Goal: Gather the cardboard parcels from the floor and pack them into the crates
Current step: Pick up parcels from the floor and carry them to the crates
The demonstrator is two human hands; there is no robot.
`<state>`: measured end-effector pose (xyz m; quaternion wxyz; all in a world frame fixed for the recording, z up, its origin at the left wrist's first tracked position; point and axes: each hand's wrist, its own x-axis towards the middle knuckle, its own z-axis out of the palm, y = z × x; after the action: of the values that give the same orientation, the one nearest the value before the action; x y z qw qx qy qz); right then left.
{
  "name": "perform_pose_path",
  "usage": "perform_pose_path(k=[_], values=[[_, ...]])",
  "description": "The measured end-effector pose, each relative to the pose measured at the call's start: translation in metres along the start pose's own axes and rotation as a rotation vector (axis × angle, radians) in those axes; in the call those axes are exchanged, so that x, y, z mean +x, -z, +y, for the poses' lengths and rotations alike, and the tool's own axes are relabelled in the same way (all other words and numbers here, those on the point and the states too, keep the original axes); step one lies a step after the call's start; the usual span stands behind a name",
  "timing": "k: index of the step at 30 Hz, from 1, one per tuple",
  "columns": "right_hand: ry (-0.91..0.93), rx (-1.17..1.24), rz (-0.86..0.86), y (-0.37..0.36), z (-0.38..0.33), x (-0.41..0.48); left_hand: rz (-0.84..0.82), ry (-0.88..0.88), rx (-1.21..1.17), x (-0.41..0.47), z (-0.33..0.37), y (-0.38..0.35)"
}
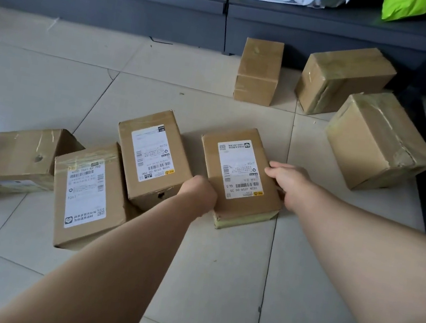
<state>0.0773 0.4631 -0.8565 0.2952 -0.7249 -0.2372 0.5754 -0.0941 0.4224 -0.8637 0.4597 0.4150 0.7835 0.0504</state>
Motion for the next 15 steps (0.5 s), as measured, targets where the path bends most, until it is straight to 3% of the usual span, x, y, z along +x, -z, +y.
perform_pose_path(k=[6, 11, 15], values=[[0.283, -0.193, 0.238, -0.023, -0.009, -0.005, 0.047, -0.074, -0.02, -0.014, -0.001, 0.017], [0.456, -0.359, 0.126, -0.07, -0.019, -0.023, 0.195, -0.165, 0.016, -0.029, -0.01, 0.042], [0.47, -0.327, -0.011, -0.101, -0.016, -0.036, 0.465, -0.065, -0.001, -0.03, -0.032, 0.076]])
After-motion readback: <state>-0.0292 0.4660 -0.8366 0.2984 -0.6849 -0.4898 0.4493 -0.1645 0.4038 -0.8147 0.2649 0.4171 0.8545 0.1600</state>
